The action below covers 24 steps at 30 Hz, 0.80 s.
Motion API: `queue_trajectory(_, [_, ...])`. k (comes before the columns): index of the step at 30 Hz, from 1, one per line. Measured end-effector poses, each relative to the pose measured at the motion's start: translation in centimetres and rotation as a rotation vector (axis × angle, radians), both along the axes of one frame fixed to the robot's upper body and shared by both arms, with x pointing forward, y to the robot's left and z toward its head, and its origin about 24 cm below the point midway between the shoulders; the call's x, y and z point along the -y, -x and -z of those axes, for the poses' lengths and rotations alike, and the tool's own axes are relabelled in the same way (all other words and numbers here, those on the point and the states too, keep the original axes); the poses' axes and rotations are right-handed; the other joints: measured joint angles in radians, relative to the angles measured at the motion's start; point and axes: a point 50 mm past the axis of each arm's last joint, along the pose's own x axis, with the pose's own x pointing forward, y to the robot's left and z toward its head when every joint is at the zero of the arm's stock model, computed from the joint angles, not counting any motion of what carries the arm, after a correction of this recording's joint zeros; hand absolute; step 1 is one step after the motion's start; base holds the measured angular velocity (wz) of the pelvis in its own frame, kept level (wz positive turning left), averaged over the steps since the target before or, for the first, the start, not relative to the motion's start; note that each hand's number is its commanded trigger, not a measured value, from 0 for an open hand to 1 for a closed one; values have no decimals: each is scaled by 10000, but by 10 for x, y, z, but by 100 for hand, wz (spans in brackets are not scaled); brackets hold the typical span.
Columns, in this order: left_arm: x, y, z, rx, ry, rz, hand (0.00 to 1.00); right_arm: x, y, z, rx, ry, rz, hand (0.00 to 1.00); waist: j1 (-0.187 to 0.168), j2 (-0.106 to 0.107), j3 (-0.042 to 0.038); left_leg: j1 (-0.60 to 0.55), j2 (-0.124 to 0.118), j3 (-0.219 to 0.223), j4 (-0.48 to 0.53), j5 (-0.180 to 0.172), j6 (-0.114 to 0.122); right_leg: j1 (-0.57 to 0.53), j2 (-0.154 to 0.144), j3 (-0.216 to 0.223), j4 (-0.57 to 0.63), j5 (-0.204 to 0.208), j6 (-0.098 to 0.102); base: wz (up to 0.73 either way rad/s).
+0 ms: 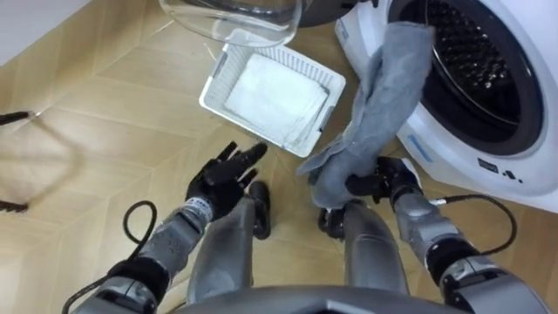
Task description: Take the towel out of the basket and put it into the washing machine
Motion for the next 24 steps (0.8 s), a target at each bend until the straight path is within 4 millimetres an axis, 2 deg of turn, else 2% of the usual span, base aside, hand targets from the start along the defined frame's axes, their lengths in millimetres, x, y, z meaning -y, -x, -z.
queue_trajectory(7, [-11,1,2,-345,-1863,277,0,15,1,-1,195,-1194,2247,100,11,-2,2,-6,-54,-8,123,-1,8,-18,-98,14,118,-44,16,4])
queue_trajectory(10, [-14,6,3,-438,-2528,283,0,21,2,-2,315,-1673,3317,100,-18,-14,7,-14,-162,-1,94,30,37,-112,-187,57,278,-111,22,4])
queue_trajectory(18, [-23,15,6,-846,-3380,-77,0,47,-17,-19,1360,-3186,6519,100,-101,-60,13,-321,-219,94,184,84,71,-511,-257,196,471,-99,36,0])
queue_trajectory(20, [-26,16,7,-908,-3569,-27,0,53,-23,-24,1570,-3330,6869,100,-148,-78,17,-313,-222,104,190,85,72,-511,-313,200,474,-100,37,0])
queue_trajectory(22, [-31,17,7,-1000,-3759,-89,0,59,-30,-31,1806,-3558,7259,100,-196,-163,31,-302,-239,153,191,93,85,-554,-338,256,498,-111,45,-3])
queue_trajectory(23, [-37,19,7,-1087,-3933,-197,0,62,-35,-35,2048,-3935,7633,100,-209,-343,32,-301,-315,196,200,95,89,-694,-354,338,674,-171,37,0])
queue_trajectory(24, [-42,19,7,-1129,-4056,-298,0,68,-40,-42,2295,-4242,7923,100,-311,-412,52,-331,-361,199,283,95,90,-731,-427,342,823,-233,47,4])
